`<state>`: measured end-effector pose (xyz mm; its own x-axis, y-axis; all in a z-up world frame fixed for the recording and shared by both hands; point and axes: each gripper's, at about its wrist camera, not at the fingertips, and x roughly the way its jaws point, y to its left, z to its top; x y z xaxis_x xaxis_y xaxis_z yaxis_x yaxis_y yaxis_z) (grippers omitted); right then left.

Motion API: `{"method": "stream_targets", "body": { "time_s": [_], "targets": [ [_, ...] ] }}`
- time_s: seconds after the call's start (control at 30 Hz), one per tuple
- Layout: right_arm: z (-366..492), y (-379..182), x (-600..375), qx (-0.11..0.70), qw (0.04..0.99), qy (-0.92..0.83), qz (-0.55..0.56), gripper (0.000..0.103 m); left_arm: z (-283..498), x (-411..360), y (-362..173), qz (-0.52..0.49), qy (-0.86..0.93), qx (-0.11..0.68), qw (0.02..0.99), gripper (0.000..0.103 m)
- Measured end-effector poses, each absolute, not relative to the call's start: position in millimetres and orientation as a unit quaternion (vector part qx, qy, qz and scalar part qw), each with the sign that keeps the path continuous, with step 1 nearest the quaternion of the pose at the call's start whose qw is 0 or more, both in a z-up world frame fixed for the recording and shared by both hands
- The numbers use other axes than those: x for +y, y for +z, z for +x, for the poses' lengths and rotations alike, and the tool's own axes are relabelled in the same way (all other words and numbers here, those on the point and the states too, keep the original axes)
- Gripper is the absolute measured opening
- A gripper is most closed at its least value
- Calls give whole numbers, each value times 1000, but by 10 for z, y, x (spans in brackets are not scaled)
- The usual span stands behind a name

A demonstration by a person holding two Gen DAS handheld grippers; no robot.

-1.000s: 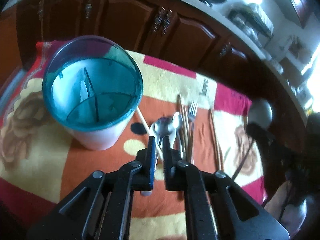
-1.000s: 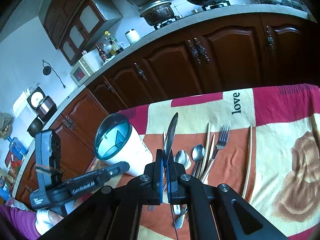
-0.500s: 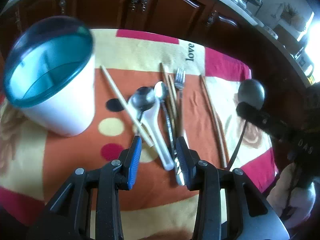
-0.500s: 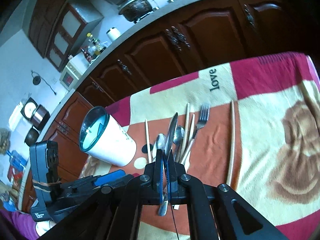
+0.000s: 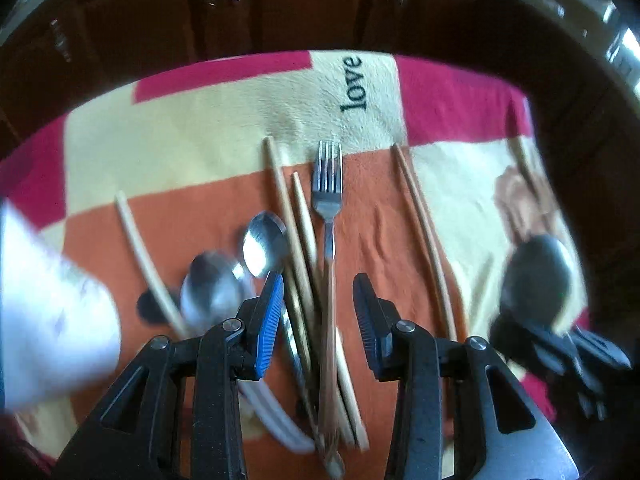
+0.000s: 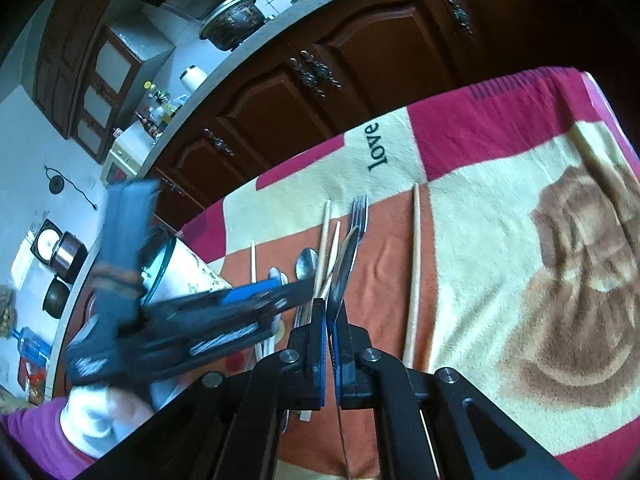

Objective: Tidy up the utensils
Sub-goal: 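Grasp the silver fork from the utensil row with the left tool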

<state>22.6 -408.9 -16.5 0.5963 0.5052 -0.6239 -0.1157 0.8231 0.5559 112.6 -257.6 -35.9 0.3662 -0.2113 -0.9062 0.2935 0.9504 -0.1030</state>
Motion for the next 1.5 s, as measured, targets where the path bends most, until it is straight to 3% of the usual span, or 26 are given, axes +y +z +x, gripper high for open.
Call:
{"method": "stream_targets", "body": {
  "time_s": [0.27,0.5,0.93,1.0,1.03,1.13,1.5],
  "targets": [
    [237,-272,-4204,407,855,187,263,2,1458,-2885,-583,100,-134,551,818,34],
    [229,-316,-4281,403,852,192,271,2,1443,-2735,-399,59,-154,543,823,31],
    [206,-351,-4323,404,851,191,276,2,1480,-2995,-654,83,-139,575,802,30],
    [217,-364,-4322,404,850,191,278,2,1499,-3010,-660,88,-141,576,800,26],
    [218,-370,-4321,403,850,190,280,2,1513,-3003,-646,92,-144,574,801,15],
    [207,-368,-4313,400,852,189,279,2,1581,-2967,-575,79,-167,571,800,2],
    [132,-157,-4230,384,862,195,266,2,1389,-2301,-138,-42,-215,561,798,1]
  ]
}}
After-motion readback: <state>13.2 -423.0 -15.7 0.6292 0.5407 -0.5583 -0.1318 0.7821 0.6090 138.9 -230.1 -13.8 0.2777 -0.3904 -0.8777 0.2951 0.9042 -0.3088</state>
